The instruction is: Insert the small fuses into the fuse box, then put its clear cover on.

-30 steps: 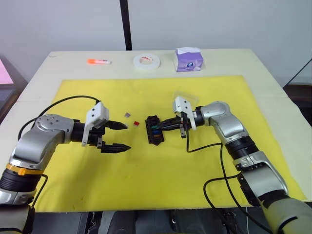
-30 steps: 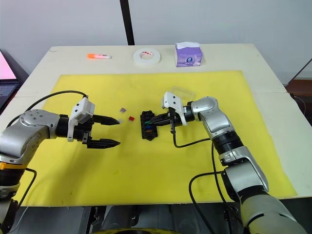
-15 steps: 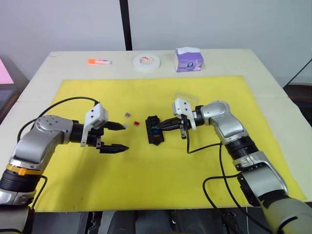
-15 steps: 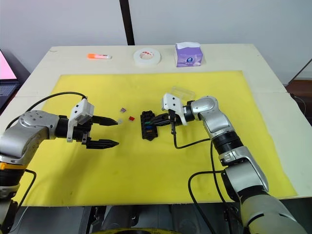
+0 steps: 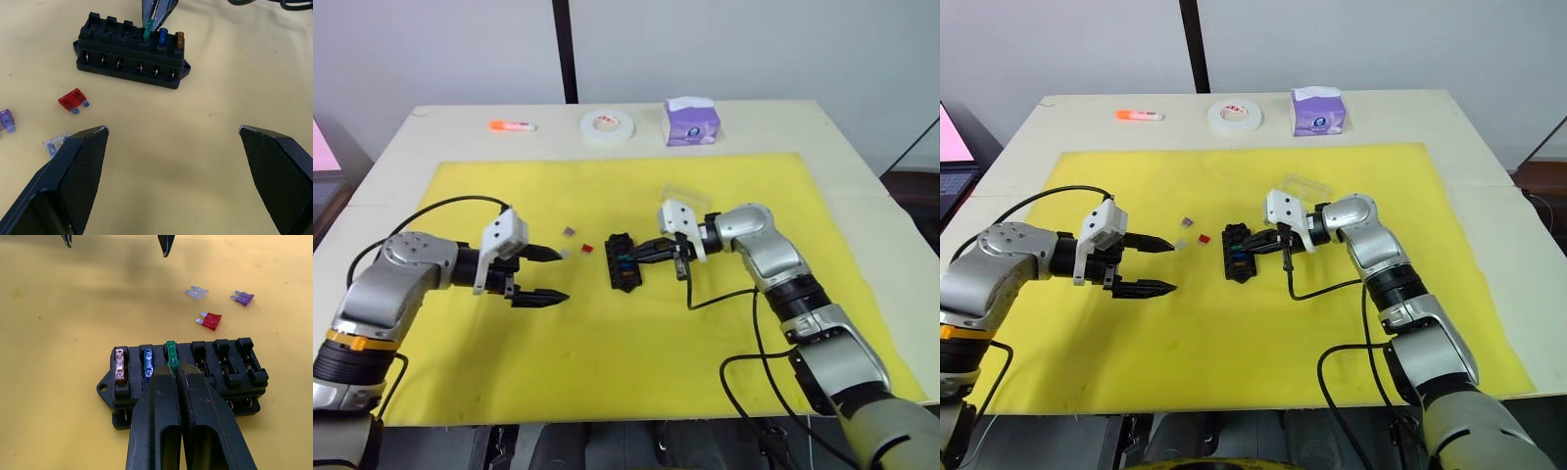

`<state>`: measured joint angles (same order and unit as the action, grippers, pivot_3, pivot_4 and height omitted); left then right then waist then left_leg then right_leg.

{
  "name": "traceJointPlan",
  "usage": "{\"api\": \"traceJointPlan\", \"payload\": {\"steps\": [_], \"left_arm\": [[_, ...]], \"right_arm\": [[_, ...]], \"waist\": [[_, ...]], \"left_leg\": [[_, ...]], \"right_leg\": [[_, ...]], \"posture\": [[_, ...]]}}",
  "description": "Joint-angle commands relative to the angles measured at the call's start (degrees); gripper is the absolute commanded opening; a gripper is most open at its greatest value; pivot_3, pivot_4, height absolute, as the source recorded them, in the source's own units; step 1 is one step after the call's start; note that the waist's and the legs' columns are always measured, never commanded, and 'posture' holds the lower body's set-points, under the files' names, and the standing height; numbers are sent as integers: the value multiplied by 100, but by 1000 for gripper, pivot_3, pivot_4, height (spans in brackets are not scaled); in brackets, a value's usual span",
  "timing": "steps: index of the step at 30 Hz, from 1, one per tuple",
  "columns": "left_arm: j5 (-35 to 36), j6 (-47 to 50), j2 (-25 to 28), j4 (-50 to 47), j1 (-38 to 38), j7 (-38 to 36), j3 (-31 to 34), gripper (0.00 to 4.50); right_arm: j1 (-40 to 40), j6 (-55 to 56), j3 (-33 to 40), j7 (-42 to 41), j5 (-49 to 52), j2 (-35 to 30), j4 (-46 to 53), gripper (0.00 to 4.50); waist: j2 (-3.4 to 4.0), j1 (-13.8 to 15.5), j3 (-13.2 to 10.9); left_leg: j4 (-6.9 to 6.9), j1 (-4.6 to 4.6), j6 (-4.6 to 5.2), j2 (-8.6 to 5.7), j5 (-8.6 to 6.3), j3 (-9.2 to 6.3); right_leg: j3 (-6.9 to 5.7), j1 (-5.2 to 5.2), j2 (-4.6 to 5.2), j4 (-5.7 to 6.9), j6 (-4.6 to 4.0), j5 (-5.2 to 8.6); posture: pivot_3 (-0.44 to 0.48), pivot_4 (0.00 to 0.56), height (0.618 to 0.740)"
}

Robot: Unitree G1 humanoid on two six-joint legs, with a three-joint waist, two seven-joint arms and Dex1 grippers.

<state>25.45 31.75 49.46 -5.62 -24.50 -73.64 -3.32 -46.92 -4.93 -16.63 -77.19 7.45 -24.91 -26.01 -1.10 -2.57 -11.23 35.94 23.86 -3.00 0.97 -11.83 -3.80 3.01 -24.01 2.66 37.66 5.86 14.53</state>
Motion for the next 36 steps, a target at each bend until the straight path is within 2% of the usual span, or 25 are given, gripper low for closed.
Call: {"api": "traceJointPlan", "payload": {"steps": [1, 13, 14, 16, 36], "left_arm": [[-6, -107, 21, -39, -25, -38, 36, 4473], [0, -106, 14, -9, -31, -25, 59, 4473], [2, -107, 16, -7, -30, -26, 64, 4500], [-1, -111, 21, 10, -32, -29, 68, 4500], [-18, -140, 104, 159, -170, -124, 71, 4500]], "right_arm": [[124, -85, -71, -130, -5, 0, 139, 0], [71, -153, 10, -71, 60, 14, 257, 0], [74, -166, 16, -66, 71, 16, 274, 480], [76, -199, 37, -61, 102, 15, 313, 955], [-52, -735, 293, -211, 456, -228, 886, 955]], "waist": [[0, 1, 0], [0, 1, 0], [0, 1, 0], [0, 0, 0], [1, -1, -1]], "left_leg": [[0, 0, 0, 0, 0, 0], [0, 0, 0, 0, 0, 0], [0, 0, 0, 0, 0, 0], [0, 0, 0, 0, 0, 0], [-1, 2, 0, 0, 0, 0]], "right_leg": [[0, 0, 0, 0, 0, 0], [0, 0, 0, 0, 0, 0], [0, 0, 0, 0, 0, 0], [0, -1, 0, 0, 0, 0], [0, -3, 0, 0, 0, 0]], "posture": [[0, 150, 740], [0, 150, 740], [0, 150, 740], [0, 150, 740], [0, 150, 740]]}}
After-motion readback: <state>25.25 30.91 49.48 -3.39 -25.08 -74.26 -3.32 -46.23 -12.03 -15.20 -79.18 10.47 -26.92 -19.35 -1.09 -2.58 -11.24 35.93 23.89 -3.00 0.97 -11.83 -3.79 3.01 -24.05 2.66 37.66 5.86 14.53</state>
